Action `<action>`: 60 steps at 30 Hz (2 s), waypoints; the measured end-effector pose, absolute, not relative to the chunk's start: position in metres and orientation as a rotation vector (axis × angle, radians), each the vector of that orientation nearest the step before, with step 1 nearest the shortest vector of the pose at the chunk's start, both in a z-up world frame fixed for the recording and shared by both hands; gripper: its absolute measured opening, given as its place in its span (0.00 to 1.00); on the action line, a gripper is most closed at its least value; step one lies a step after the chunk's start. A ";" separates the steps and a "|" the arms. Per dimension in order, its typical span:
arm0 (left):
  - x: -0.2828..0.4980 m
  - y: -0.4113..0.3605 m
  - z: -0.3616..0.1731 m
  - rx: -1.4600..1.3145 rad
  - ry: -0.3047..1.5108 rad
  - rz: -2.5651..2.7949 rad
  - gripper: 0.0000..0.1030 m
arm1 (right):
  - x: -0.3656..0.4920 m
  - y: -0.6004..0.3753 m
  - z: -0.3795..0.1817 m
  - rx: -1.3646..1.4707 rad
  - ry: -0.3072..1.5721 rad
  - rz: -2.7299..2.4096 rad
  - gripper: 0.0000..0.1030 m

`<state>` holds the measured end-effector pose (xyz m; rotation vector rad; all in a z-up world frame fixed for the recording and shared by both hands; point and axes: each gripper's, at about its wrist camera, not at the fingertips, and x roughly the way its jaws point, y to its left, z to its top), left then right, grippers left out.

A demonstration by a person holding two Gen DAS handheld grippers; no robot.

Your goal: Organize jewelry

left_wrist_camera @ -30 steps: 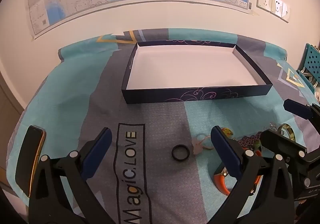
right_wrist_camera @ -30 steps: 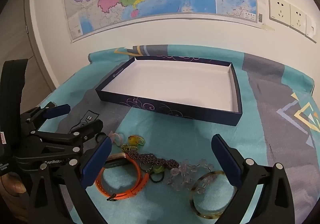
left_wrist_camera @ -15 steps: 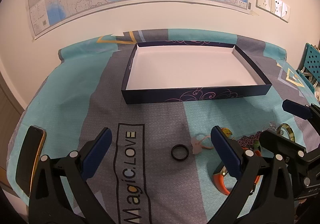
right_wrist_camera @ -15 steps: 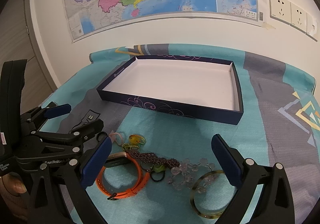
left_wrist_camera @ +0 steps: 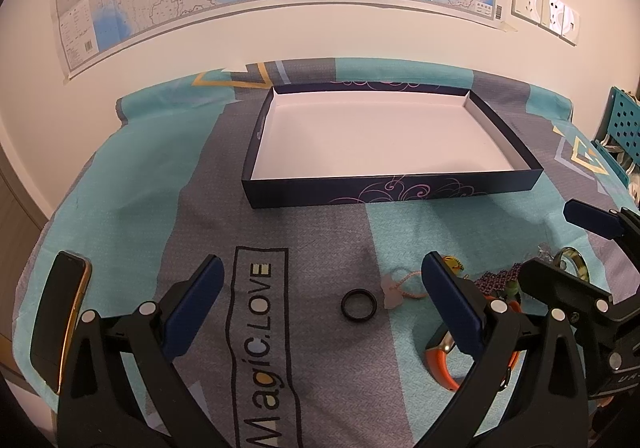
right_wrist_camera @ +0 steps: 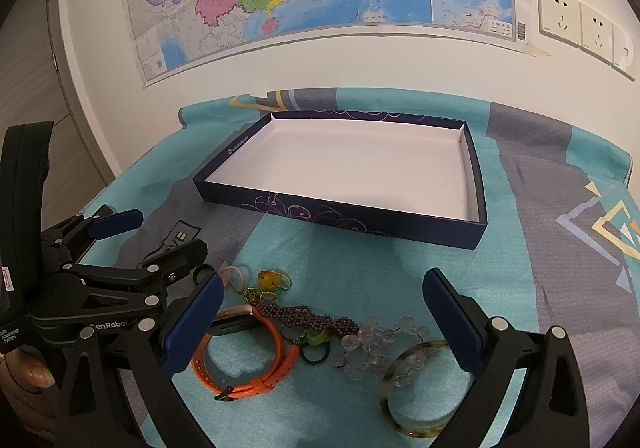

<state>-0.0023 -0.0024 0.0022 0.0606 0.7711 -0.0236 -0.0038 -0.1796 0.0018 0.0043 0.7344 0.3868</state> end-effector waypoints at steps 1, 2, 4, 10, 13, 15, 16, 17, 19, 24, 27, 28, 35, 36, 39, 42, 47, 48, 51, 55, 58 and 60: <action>-0.003 -0.003 0.002 0.061 0.770 -0.023 0.95 | -0.004 -0.180 0.002 0.006 0.734 0.387 0.94; -0.003 -0.003 0.002 0.061 0.771 -0.023 0.95 | -0.004 -0.180 0.002 0.006 0.735 0.389 0.94; -0.003 -0.003 0.002 0.060 0.771 -0.023 0.95 | -0.004 -0.180 0.002 0.005 0.735 0.389 0.94; -0.003 -0.003 0.002 0.059 0.770 -0.023 0.95 | -0.004 -0.180 0.000 0.007 0.737 0.392 0.94; -0.003 -0.003 0.001 0.059 0.771 -0.023 0.95 | -0.004 -0.179 -0.001 0.010 0.740 0.393 0.94; -0.003 -0.003 0.001 0.059 0.771 -0.023 0.95 | -0.004 -0.179 -0.001 0.011 0.741 0.394 0.94; -0.003 -0.003 0.001 0.058 0.771 -0.025 0.95 | -0.004 -0.179 -0.001 0.012 0.742 0.396 0.94; -0.003 -0.003 0.000 0.058 0.772 -0.025 0.95 | -0.004 -0.179 -0.001 0.012 0.743 0.395 0.94; -0.004 -0.004 -0.001 0.058 0.772 -0.026 0.95 | -0.004 -0.179 -0.002 0.013 0.744 0.396 0.94; -0.005 -0.005 -0.002 0.059 0.773 -0.027 0.95 | -0.003 -0.180 -0.003 0.016 0.749 0.396 0.94; -0.005 -0.006 -0.002 0.058 0.773 -0.029 0.95 | -0.003 -0.180 -0.003 0.017 0.749 0.397 0.94; -0.005 -0.006 -0.002 0.058 0.774 -0.028 0.95 | -0.003 -0.180 -0.003 0.016 0.749 0.397 0.94; -0.005 -0.007 -0.002 0.059 0.774 -0.028 0.95 | -0.003 -0.181 -0.003 0.019 0.751 0.398 0.94; -0.006 -0.007 -0.003 0.059 0.773 -0.028 0.94 | -0.003 -0.181 -0.003 0.020 0.752 0.399 0.94; -0.006 -0.009 -0.004 0.061 0.775 -0.030 0.95 | -0.002 -0.181 -0.003 0.020 0.752 0.400 0.94; -0.007 -0.010 -0.003 0.062 0.774 -0.033 0.95 | -0.002 -0.181 -0.003 0.019 0.752 0.399 0.94; -0.007 -0.010 -0.003 0.062 0.776 -0.037 0.94 | -0.002 -0.181 -0.003 0.021 0.753 0.401 0.94; -0.007 -0.011 -0.003 0.062 0.777 -0.036 0.95 | -0.002 -0.181 -0.003 0.021 0.753 0.402 0.94; -0.007 -0.011 -0.003 0.063 0.779 -0.038 0.95 | -0.002 -0.182 -0.003 0.021 0.753 0.403 0.94; -0.007 -0.011 -0.004 0.064 0.781 -0.042 0.95 | -0.002 -0.182 -0.004 0.025 0.752 0.402 0.94; -0.008 -0.012 -0.005 0.066 0.785 -0.049 0.94 | -0.002 -0.182 -0.004 0.029 0.754 0.405 0.94; -0.009 -0.011 -0.006 0.068 0.787 -0.053 0.94 | -0.002 -0.182 -0.005 0.030 0.756 0.404 0.94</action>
